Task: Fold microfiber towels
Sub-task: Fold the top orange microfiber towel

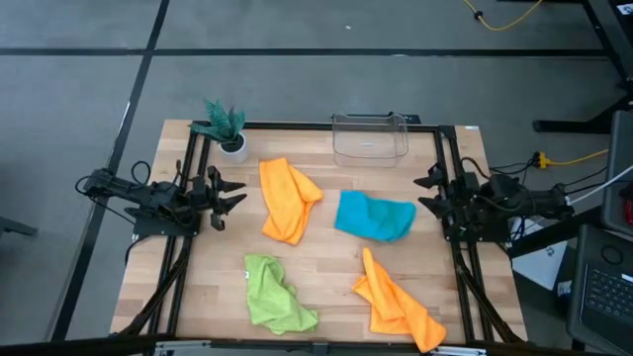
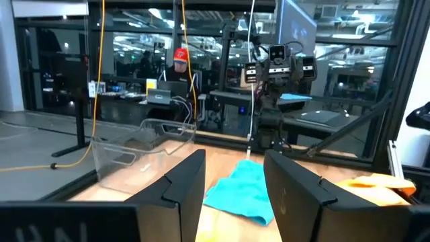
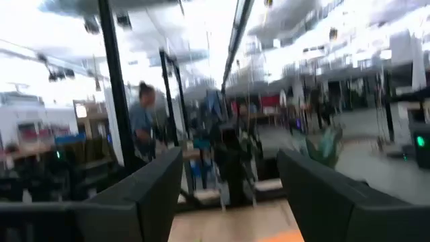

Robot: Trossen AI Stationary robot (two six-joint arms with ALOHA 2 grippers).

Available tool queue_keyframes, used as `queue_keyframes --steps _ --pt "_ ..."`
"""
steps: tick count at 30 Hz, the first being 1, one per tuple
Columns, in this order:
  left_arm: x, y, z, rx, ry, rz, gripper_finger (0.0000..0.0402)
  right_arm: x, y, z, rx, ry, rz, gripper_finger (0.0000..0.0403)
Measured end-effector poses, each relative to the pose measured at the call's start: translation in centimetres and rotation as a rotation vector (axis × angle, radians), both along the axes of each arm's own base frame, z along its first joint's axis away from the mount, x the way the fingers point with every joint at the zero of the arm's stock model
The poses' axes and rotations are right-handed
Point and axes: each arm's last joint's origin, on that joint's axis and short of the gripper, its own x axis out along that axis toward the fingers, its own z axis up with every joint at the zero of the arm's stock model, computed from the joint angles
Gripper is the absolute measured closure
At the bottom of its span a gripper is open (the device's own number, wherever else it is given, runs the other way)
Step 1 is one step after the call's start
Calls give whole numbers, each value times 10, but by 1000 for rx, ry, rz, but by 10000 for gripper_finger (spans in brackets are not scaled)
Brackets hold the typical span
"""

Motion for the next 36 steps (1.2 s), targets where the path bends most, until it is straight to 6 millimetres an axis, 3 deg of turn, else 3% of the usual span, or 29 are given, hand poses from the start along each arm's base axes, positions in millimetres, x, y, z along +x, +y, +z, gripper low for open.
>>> queue_keyframes --steps 4,10,14,22,31,36 --pt "0 0 0 -1 1 -1 256 18 1 18 -18 141 -31 156" --pt "0 0 0 -3 0 -2 256 71 6 21 -57 416 -36 156" --pt "0 0 0 -2 1 -2 256 108 10 9 -79 611 -36 156" --pt "0 0 0 -3 2 -3 256 178 8 -8 -95 798 -88 156" --pt "0 0 0 -10 1 -4 256 243 -13 -40 -132 942 -151 156" --pt "0 0 -1 -8 7 -4 256 273 -27 -68 -145 1016 -175 156"
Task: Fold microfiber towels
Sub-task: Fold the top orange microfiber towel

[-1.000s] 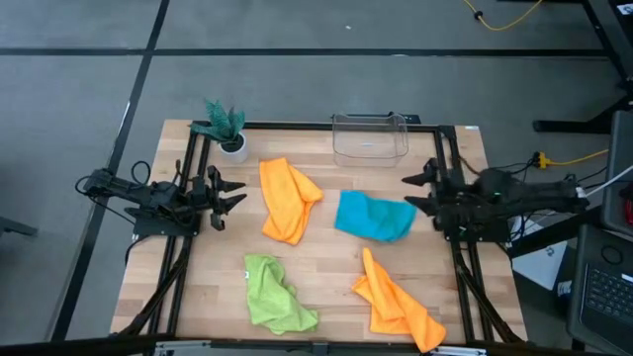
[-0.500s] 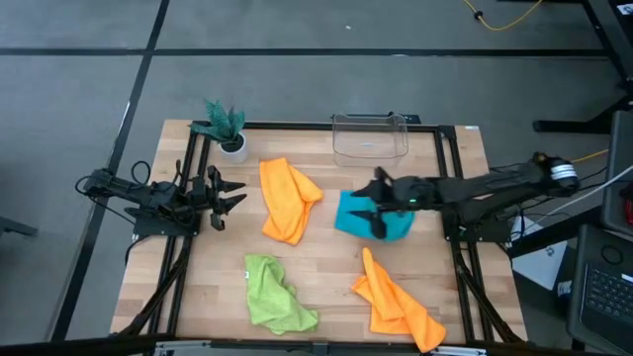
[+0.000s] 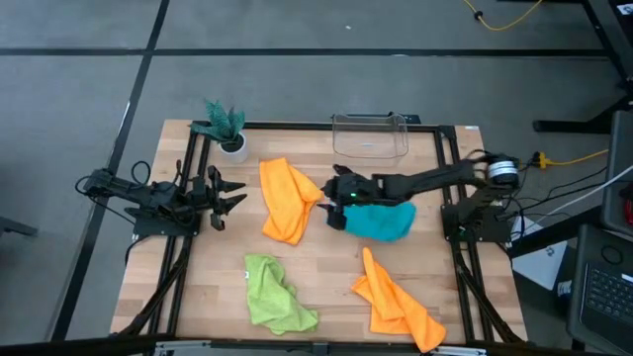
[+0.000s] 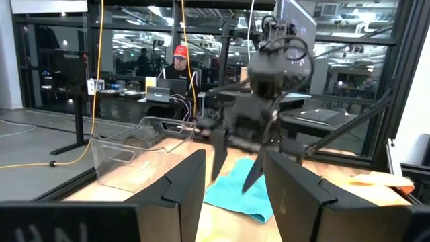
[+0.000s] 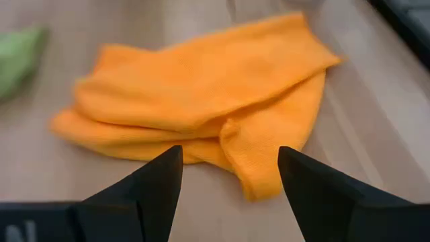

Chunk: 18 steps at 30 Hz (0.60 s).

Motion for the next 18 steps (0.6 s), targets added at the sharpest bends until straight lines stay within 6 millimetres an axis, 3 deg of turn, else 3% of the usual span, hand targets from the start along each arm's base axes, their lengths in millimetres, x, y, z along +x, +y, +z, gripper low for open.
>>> queue_keyframes --steps 4,8,18 --pt "0 0 0 0 1 0 256 20 -8 -25 -2 61 -26 156" --pt "0 0 0 0 1 0 256 37 -13 -37 -38 83 -41 156" --pt "0 0 0 0 0 0 256 47 -12 -42 -27 85 -17 158"
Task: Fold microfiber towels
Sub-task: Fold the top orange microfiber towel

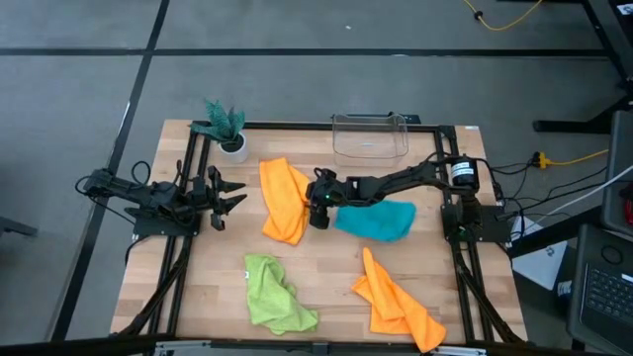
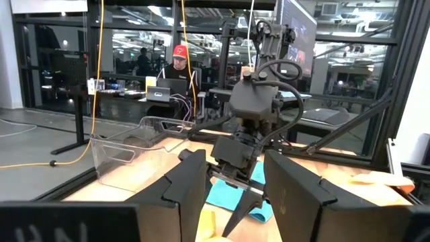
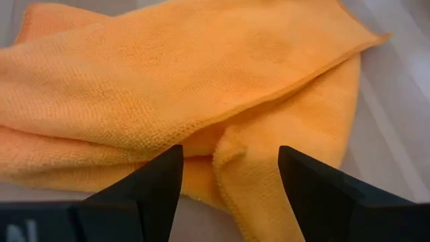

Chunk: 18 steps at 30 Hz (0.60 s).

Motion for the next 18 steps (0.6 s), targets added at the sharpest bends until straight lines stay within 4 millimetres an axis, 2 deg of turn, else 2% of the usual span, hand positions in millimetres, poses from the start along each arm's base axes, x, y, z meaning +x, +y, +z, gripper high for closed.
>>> queue_keyframes --steps 11,18 --pt "0 0 0 0 1 0 256 0 0 -4 3 8 -2 241" --pt "0 0 0 0 0 0 256 0 0 -4 4 4 -4 260"
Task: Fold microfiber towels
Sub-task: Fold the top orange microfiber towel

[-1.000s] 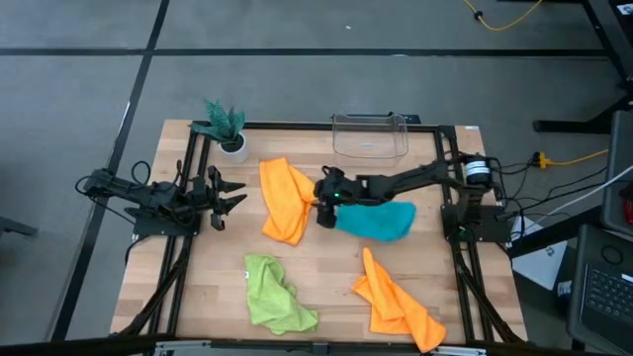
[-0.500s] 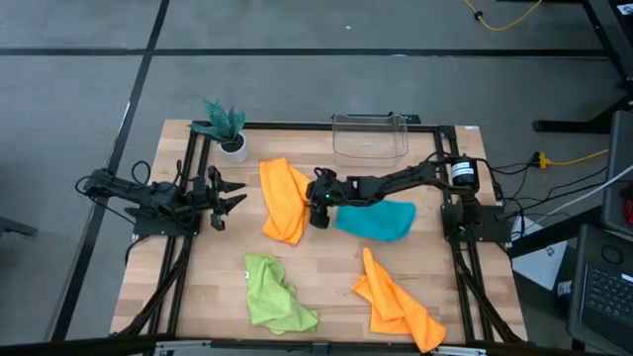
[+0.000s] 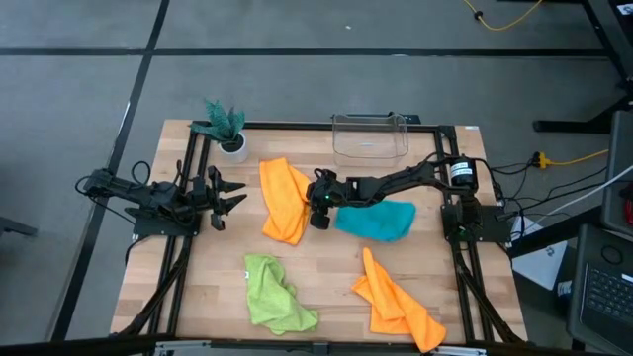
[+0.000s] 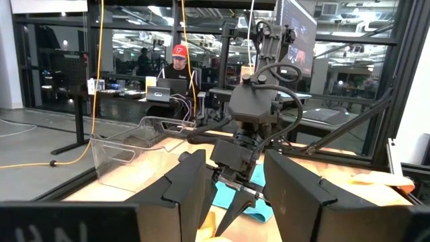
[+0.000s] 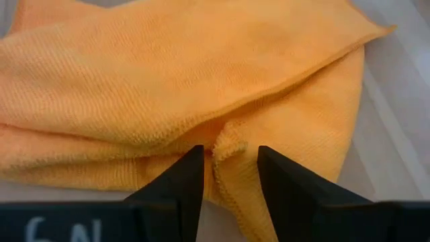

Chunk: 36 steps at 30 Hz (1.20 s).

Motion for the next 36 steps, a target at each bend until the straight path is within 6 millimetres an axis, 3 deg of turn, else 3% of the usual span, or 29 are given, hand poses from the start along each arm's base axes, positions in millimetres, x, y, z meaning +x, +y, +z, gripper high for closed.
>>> queue_keyframes --steps 10,14,18,21,24,28,36 --pt "0 0 0 0 0 0 256 0 -5 -3 2 0 -14 268" --pt "0 0 0 0 0 0 256 1 -5 -2 5 -17 -18 310" --pt "0 0 0 0 0 0 256 1 -5 -2 17 -20 -30 383" --pt "0 0 0 -3 -1 -1 256 1 -5 3 12 -24 -30 391" --pt "0 -1 0 -87 -29 -56 256 -1 -4 24 -2 -35 -39 396" --pt "1 -3 1 -101 -36 -129 256 -8 4 68 -47 -79 8 396" --pt "-1 -3 9 -54 -112 -126 256 -44 35 161 -112 -304 139 399"
